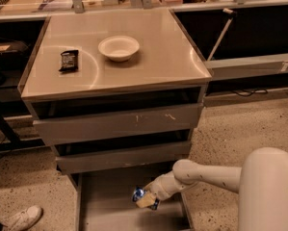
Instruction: Pick pepsi can from bottom drawer and place on counter
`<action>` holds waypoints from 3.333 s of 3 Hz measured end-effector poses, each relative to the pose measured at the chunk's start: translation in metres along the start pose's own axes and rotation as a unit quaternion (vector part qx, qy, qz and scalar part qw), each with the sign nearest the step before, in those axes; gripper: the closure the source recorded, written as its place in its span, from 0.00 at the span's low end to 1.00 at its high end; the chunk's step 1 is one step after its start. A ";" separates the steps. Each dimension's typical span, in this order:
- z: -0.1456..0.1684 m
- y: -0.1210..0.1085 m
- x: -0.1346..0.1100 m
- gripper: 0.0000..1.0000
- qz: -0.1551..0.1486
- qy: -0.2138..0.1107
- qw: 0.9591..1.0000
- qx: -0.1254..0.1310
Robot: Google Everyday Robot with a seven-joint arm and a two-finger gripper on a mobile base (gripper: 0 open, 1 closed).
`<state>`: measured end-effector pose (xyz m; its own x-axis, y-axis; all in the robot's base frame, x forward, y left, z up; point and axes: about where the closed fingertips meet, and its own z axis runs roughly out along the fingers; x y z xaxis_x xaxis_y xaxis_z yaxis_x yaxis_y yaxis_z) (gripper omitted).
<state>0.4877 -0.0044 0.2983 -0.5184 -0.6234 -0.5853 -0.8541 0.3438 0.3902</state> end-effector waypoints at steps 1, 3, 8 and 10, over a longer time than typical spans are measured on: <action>0.001 0.000 0.001 1.00 0.001 0.000 1.000 -0.001; -0.065 0.025 -0.023 1.00 0.009 0.003 1.000 0.028; -0.267 0.079 -0.121 1.00 -0.045 0.012 0.985 0.168; -0.356 0.098 -0.192 1.00 -0.083 0.021 0.967 0.239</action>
Offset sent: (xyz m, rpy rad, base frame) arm 0.0019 -0.0192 0.0646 -0.0289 -0.0146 -0.0290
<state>0.5182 -0.1010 0.7019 -0.3780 -0.7226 -0.5788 -0.8528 0.5151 -0.0861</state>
